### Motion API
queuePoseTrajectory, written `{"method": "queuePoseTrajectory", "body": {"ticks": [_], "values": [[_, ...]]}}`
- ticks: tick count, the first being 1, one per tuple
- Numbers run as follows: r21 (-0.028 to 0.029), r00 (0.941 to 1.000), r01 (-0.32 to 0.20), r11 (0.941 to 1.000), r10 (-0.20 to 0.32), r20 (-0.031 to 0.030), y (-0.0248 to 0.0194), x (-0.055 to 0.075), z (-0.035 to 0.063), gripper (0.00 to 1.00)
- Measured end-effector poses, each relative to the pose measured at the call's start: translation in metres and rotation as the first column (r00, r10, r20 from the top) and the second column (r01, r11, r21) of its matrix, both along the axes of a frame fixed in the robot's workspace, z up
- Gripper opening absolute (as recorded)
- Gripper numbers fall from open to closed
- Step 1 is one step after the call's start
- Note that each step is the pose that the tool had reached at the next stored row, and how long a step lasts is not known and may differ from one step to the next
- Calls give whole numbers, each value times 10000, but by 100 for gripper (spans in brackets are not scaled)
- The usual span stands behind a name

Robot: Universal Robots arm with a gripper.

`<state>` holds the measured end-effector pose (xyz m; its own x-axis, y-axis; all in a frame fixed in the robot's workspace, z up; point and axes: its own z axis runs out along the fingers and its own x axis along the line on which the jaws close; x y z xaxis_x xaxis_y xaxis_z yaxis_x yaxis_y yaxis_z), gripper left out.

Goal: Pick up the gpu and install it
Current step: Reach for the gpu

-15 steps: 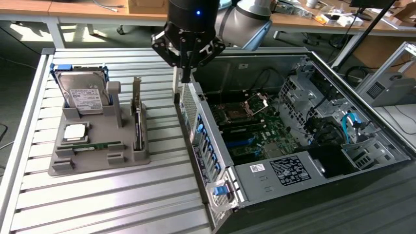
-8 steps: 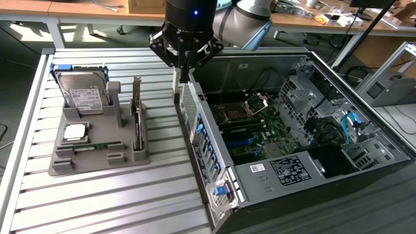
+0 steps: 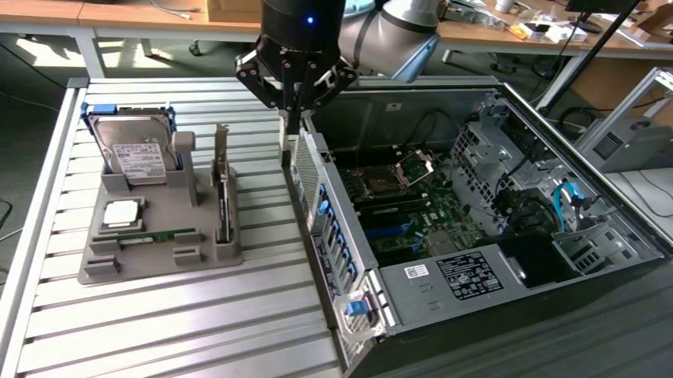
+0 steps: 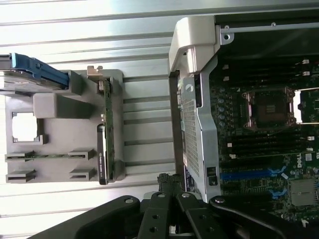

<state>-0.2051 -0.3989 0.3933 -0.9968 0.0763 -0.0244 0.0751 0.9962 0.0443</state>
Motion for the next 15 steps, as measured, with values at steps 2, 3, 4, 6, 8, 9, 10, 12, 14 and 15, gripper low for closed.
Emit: {"method": "queuePoseTrajectory", "body": {"ticks": [2,3,4,6,8,9,10,12,14,15], "values": [[1,10000,0,10000,0,1,0,-11,-1,11],[0,10000,0,10000,0,1,0,-17,0,11],[1,10000,0,10000,0,1,0,-22,-1,11],[0,10000,-1,10000,1,0,0,-34,0,11],[1,10000,0,10000,0,1,0,-49,0,11],[0,10000,0,10000,0,1,0,-55,0,11],[0,10000,0,10000,0,1,0,-62,0,11],[1,10000,-1,10000,1,1,0,-74,0,11],[0,10000,0,10000,0,1,0,-88,0,11],[0,10000,-1,10000,1,1,0,-98,0,11]]}}
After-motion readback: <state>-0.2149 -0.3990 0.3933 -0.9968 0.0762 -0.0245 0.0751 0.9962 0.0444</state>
